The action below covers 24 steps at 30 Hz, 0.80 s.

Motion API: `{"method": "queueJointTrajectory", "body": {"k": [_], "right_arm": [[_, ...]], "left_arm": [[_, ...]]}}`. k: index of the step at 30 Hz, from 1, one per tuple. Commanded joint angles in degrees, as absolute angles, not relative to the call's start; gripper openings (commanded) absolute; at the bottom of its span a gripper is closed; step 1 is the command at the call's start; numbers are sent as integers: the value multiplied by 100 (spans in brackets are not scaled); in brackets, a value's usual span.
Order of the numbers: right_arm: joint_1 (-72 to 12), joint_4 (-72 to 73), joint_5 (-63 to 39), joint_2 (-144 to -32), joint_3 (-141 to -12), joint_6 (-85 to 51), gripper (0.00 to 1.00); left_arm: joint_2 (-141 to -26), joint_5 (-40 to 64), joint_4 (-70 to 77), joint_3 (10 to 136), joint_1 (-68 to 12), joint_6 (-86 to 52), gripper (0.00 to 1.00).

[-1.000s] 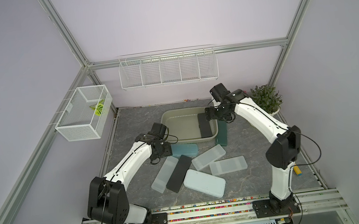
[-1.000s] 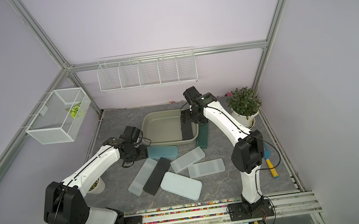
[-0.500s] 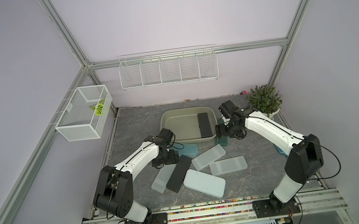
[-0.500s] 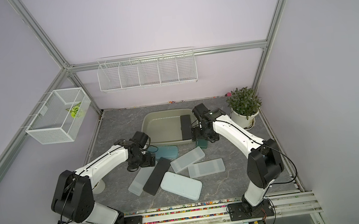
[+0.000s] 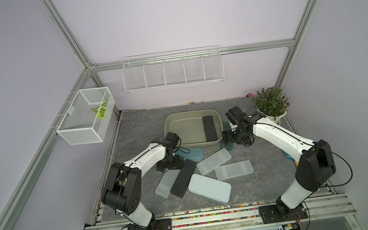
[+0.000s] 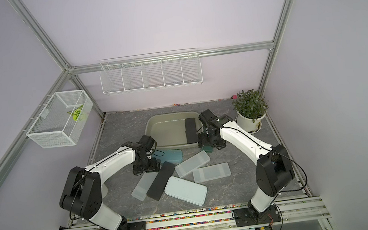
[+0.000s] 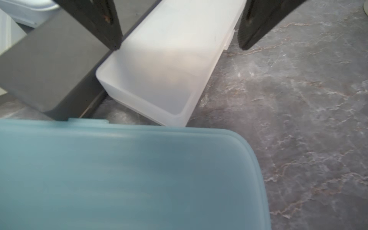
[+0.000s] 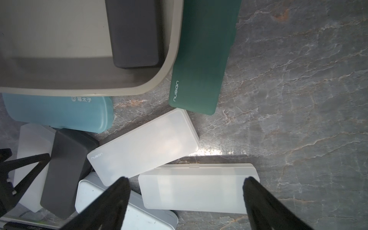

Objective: Put the pencil case into the storage box
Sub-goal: Pick up the pencil case from the center of the board.

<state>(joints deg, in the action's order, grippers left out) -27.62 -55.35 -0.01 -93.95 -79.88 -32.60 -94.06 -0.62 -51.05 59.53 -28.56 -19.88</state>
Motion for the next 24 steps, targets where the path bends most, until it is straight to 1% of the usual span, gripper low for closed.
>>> {"method": "queueJointTrajectory", "body": {"k": [1, 4, 9, 12, 15, 18, 24], "right_arm": [[-2735, -5486, 41, -9255, -7885, -3322, 93], [-2727, -5493, 46, -9225, -7843, -3317, 93], [-2701, -5483, 41, -9211, -7787, -3275, 93], [-2688, -5479, 27, -9211, -7770, -3261, 93], [-2666, -5484, 18, -9194, -7752, -3235, 93], [-2646, -5502, 0, -9169, -7738, -3208, 93], [-2614, -5452, -33, -9098, -7639, -3233, 93]], "left_arm": [[-9688, -211, -5112, 5782, -2883, -2136, 93], [-9563, -288, -5172, 5726, -2927, -2386, 93], [-9674, -634, -5351, 5766, -2905, -2760, 93], [-9716, -641, -5391, 5799, -2862, -3002, 93], [-9702, -380, -5339, 5764, -2878, -3026, 92], [-9582, -121, -5269, 5704, -3108, -2947, 91], [-9637, -44, -5254, 5518, -3440, -3044, 91]]}}
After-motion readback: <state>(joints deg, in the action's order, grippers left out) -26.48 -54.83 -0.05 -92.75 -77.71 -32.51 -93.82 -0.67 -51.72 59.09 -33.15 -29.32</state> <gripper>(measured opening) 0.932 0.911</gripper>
